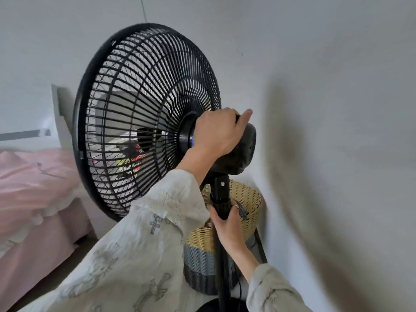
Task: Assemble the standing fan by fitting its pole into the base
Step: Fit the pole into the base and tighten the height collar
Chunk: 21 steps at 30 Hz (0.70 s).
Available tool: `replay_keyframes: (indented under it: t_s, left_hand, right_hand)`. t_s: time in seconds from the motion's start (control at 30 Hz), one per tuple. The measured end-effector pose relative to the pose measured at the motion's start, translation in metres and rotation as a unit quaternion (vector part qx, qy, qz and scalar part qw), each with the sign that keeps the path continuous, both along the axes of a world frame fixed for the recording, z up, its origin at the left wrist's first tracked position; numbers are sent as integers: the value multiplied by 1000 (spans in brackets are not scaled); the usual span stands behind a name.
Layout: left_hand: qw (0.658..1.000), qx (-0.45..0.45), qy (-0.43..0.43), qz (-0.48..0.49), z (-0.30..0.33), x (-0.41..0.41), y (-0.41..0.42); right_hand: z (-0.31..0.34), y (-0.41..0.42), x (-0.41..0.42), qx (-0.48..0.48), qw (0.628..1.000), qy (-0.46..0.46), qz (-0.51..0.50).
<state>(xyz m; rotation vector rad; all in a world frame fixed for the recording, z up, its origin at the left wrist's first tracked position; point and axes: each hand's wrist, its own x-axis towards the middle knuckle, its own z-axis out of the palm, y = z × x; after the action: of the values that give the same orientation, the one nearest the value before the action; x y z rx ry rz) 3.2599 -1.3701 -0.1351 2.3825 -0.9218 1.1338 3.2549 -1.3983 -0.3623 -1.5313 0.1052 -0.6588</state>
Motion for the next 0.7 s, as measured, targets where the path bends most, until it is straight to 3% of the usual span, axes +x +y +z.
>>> replay_keyframes:
  t_s: [0.2,0.4,0.6,0.7]
  left_hand:
    - [999,-21,-37,15,-4,-6,7]
    - [994,-83,71,14,-16,-16,29]
    - [993,-98,27,-58,-51,-43,65]
    - [983,-162,-39,-81,-81,-57,84]
  right_hand:
    - [-1,-2,-2,-63,998,20,-15]
    - [3,-3,-5,-124,990,61,27]
    - [5,-1,-12,-197,976,92,10]
    - [2,-3,-16,-239,963,123,23]
